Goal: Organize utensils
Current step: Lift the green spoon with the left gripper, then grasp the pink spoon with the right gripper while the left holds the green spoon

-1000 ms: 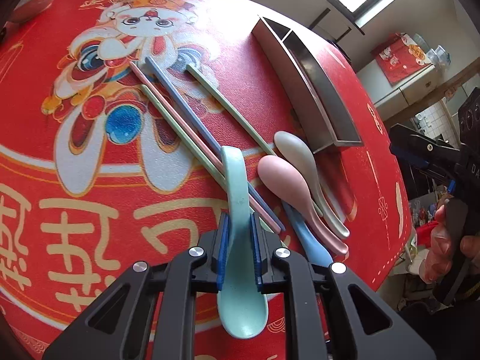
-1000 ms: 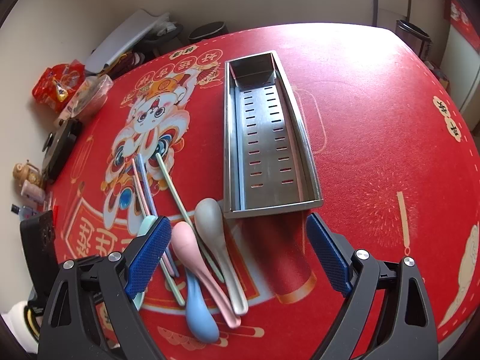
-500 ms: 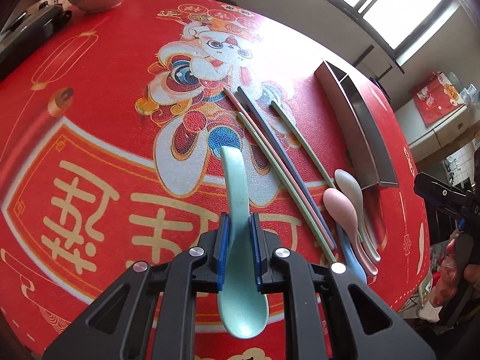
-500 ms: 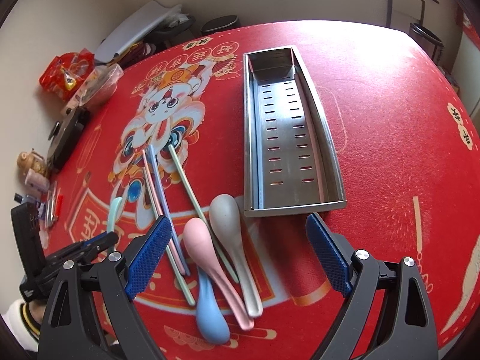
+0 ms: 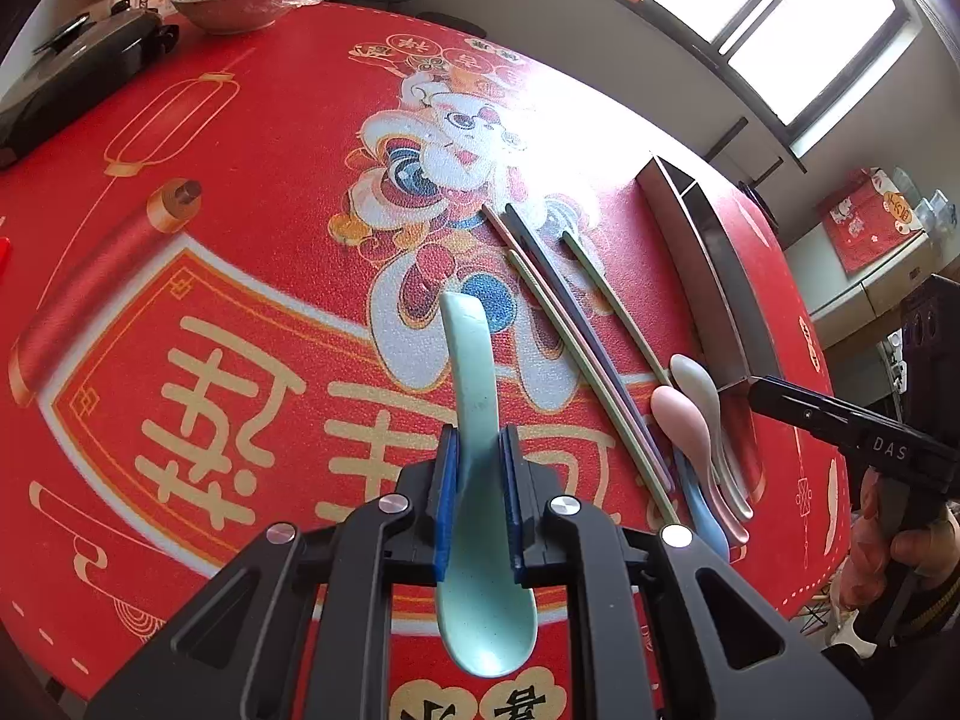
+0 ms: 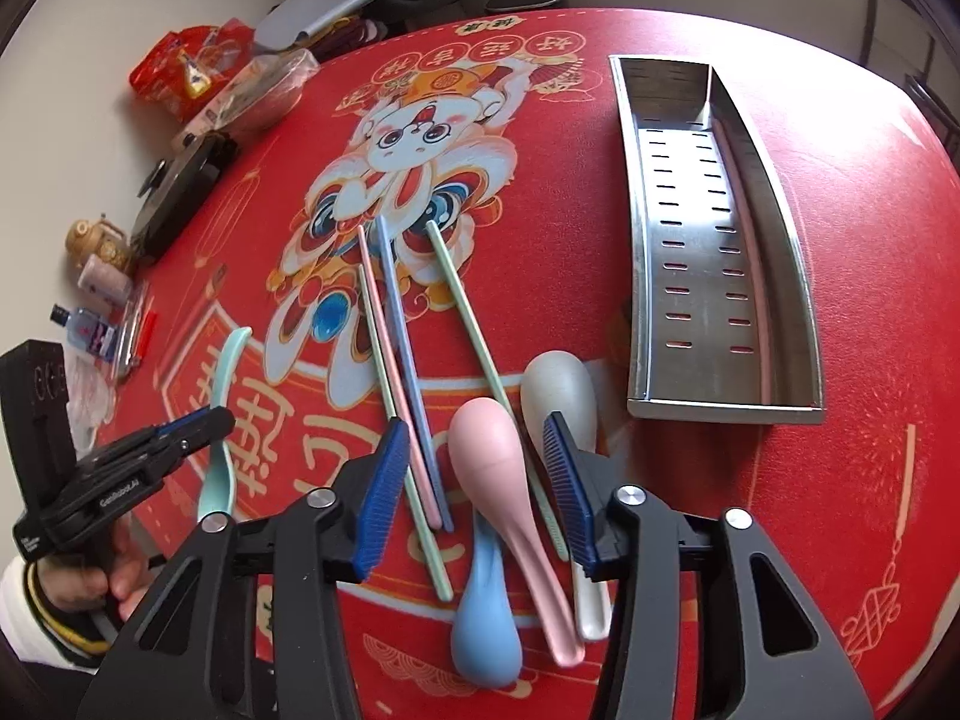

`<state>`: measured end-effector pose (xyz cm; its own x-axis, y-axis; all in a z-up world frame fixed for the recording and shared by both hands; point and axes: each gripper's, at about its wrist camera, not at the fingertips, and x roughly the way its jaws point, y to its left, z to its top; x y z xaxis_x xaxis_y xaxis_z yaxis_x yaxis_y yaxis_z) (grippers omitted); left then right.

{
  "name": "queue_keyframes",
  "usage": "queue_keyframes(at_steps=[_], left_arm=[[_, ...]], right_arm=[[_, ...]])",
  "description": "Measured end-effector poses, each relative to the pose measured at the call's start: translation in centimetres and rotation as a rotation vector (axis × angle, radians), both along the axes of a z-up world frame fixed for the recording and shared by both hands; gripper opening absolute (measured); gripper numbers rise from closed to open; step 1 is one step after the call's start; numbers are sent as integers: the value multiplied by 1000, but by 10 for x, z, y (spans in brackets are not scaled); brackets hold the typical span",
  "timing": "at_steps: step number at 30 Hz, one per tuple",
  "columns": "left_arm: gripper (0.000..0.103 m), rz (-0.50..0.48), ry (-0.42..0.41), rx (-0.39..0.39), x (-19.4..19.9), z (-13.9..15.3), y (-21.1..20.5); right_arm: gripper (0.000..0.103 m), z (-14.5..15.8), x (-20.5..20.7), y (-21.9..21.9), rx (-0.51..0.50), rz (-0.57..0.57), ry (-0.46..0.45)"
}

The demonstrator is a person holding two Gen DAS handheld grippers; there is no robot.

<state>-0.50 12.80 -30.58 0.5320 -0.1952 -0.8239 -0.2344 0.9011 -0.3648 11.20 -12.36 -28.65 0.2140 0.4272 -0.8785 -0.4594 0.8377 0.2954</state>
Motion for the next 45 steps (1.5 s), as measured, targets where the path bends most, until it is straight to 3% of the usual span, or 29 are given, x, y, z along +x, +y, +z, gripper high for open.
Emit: queue_keyframes(at_steps=[5,12,23,35,45], left_arm=[[14,-7,-4,-1,0,0,2],[14,-40,0,-8,3,-4,-4],[14,-116,8,-2,5,-8,-20],[14,-138,5,5,-2,-7,-18],[14,-127,-3,2,-3,-6,-13]], right_arm=[[26,-5,-1,-10,-32,-18,-4],[26,-21,-2,-31,-48,-69,44],[26,-43,-20,-13,-90,26,85],[26,-53,-18,3,-91,52,84],[7,-39,-12,19,-61,94,52]])
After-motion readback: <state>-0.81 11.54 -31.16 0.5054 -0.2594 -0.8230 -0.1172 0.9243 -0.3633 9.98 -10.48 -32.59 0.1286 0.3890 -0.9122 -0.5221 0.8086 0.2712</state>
